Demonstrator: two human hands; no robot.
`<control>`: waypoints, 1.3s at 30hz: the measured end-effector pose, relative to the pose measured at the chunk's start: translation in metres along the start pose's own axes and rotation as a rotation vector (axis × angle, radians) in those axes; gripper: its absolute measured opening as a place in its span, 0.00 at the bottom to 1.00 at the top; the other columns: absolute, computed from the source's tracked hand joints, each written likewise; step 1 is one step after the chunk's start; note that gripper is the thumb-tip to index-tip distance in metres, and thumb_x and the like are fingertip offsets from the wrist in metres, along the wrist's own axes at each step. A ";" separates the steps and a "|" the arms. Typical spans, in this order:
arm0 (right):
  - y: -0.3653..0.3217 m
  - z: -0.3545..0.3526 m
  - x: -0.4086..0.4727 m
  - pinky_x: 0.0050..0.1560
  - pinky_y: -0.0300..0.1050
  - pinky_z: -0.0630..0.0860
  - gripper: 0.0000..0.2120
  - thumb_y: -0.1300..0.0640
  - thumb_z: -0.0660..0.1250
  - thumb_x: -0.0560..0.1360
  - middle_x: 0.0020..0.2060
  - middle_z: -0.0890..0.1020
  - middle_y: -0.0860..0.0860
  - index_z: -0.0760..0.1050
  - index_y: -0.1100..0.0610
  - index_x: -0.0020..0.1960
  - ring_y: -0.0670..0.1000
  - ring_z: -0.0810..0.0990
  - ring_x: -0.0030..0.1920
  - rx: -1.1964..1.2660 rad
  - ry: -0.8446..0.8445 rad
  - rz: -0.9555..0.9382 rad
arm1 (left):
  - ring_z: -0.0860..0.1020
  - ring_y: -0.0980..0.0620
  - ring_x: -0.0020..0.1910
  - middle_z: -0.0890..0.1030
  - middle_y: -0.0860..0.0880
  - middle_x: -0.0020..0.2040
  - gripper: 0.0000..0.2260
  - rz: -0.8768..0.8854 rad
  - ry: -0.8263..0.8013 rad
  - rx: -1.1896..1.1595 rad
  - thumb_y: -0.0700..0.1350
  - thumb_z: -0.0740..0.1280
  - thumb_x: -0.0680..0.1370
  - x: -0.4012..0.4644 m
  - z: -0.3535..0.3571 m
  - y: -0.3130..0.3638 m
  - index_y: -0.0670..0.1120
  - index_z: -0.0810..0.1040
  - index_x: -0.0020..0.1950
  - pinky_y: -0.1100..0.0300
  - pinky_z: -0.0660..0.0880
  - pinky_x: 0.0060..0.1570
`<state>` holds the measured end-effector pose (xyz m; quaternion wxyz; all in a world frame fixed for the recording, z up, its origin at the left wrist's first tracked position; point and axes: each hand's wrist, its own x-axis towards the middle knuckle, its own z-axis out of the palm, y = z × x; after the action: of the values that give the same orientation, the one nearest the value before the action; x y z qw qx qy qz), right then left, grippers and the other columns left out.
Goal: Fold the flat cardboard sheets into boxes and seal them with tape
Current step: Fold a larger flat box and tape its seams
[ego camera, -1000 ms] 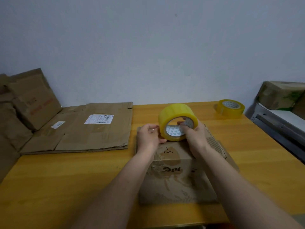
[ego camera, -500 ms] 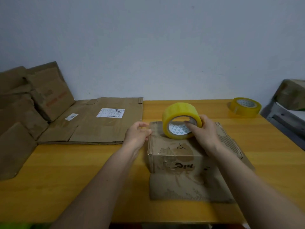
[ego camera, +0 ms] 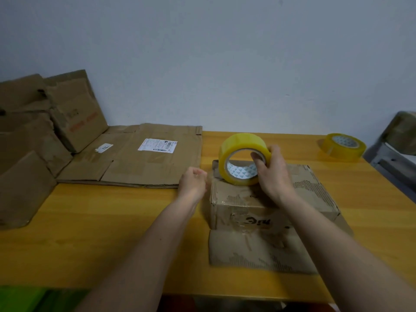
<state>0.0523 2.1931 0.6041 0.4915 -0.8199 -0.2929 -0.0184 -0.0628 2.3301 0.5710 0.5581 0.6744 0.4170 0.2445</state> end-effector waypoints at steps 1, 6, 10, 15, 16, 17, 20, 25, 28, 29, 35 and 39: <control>0.001 -0.001 0.000 0.43 0.48 0.70 0.08 0.50 0.61 0.79 0.40 0.72 0.44 0.64 0.51 0.54 0.52 0.74 0.44 -0.003 -0.010 -0.002 | 0.77 0.50 0.46 0.79 0.47 0.50 0.05 0.013 -0.005 0.053 0.44 0.59 0.82 0.000 0.004 -0.002 0.46 0.74 0.52 0.56 0.76 0.47; 0.005 -0.003 -0.002 0.46 0.51 0.72 0.08 0.52 0.62 0.79 0.42 0.74 0.48 0.65 0.51 0.55 0.53 0.74 0.46 0.012 -0.014 0.014 | 0.74 0.50 0.52 0.77 0.45 0.59 0.11 0.184 -0.067 0.276 0.45 0.56 0.83 -0.004 0.010 -0.013 0.46 0.70 0.64 0.57 0.70 0.49; 0.005 -0.003 -0.002 0.44 0.48 0.69 0.06 0.54 0.62 0.79 0.40 0.73 0.43 0.65 0.50 0.54 0.52 0.74 0.46 0.018 -0.006 0.033 | 0.73 0.55 0.45 0.72 0.41 0.69 0.26 0.124 -0.291 0.424 0.40 0.55 0.83 -0.008 0.008 -0.029 0.52 0.51 0.79 0.54 0.70 0.56; 0.005 -0.003 -0.001 0.44 0.48 0.69 0.06 0.53 0.62 0.80 0.40 0.73 0.44 0.65 0.51 0.53 0.52 0.74 0.45 0.014 -0.007 0.041 | 0.63 0.48 0.73 0.65 0.48 0.74 0.24 0.276 -0.073 0.225 0.39 0.55 0.82 -0.008 -0.001 -0.011 0.48 0.57 0.78 0.50 0.61 0.72; 0.006 -0.004 0.000 0.44 0.48 0.69 0.06 0.53 0.62 0.79 0.40 0.73 0.44 0.65 0.51 0.53 0.52 0.74 0.45 0.014 -0.006 0.038 | 0.58 0.51 0.75 0.61 0.50 0.76 0.24 0.342 -0.156 0.169 0.44 0.54 0.82 -0.011 -0.003 -0.008 0.50 0.56 0.78 0.49 0.57 0.74; 0.007 -0.004 0.000 0.44 0.49 0.70 0.07 0.52 0.62 0.79 0.40 0.73 0.44 0.65 0.51 0.54 0.52 0.75 0.46 0.013 -0.009 0.039 | 0.52 0.54 0.77 0.55 0.53 0.78 0.26 0.408 -0.279 0.201 0.51 0.54 0.82 -0.018 -0.004 -0.006 0.53 0.52 0.79 0.48 0.52 0.76; 0.007 -0.005 -0.002 0.48 0.49 0.73 0.16 0.51 0.68 0.76 0.44 0.76 0.46 0.66 0.51 0.59 0.52 0.75 0.49 0.024 -0.035 0.064 | 0.38 0.59 0.76 0.41 0.57 0.79 0.45 0.542 -0.471 0.604 0.76 0.51 0.69 -0.031 0.000 -0.008 0.56 0.43 0.79 0.50 0.41 0.75; 0.005 0.002 -0.009 0.46 0.46 0.71 0.13 0.56 0.70 0.74 0.41 0.73 0.43 0.68 0.51 0.54 0.51 0.75 0.47 0.039 -0.043 0.091 | 0.41 0.54 0.77 0.42 0.54 0.79 0.56 0.559 -0.428 0.963 0.80 0.59 0.60 -0.023 -0.002 -0.001 0.53 0.44 0.79 0.53 0.40 0.73; 0.001 -0.002 -0.004 0.52 0.50 0.73 0.11 0.60 0.65 0.77 0.47 0.75 0.50 0.68 0.53 0.58 0.54 0.75 0.51 0.060 -0.060 0.080 | 0.48 0.51 0.77 0.42 0.55 0.79 0.56 0.547 -0.442 0.946 0.80 0.60 0.59 -0.023 -0.002 0.000 0.54 0.44 0.78 0.52 0.51 0.74; 0.000 -0.005 -0.001 0.52 0.50 0.73 0.13 0.61 0.64 0.77 0.48 0.75 0.51 0.68 0.54 0.60 0.54 0.74 0.51 0.050 -0.068 0.071 | 0.49 0.51 0.78 0.41 0.56 0.79 0.56 0.523 -0.463 0.922 0.79 0.62 0.59 -0.023 -0.002 0.000 0.55 0.42 0.78 0.51 0.54 0.75; 0.021 -0.054 0.015 0.52 0.53 0.73 0.17 0.66 0.60 0.76 0.52 0.76 0.55 0.70 0.56 0.63 0.57 0.75 0.53 -0.070 0.075 0.047 | 0.43 0.52 0.78 0.30 0.57 0.76 0.59 0.431 -0.554 0.797 0.74 0.67 0.63 -0.030 -0.002 0.004 0.51 0.32 0.77 0.50 0.54 0.75; 0.029 -0.054 0.006 0.52 0.53 0.75 0.14 0.64 0.64 0.75 0.49 0.78 0.52 0.72 0.55 0.59 0.56 0.76 0.52 0.029 0.151 0.139 | 0.41 0.53 0.77 0.30 0.57 0.76 0.58 0.406 -0.553 0.706 0.68 0.71 0.65 -0.035 0.003 0.006 0.50 0.33 0.77 0.51 0.51 0.76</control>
<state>0.0860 2.1417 0.6114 0.5241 -0.8274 -0.1976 -0.0417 -0.0771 2.2993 0.5802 0.3263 0.9297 0.1708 0.0041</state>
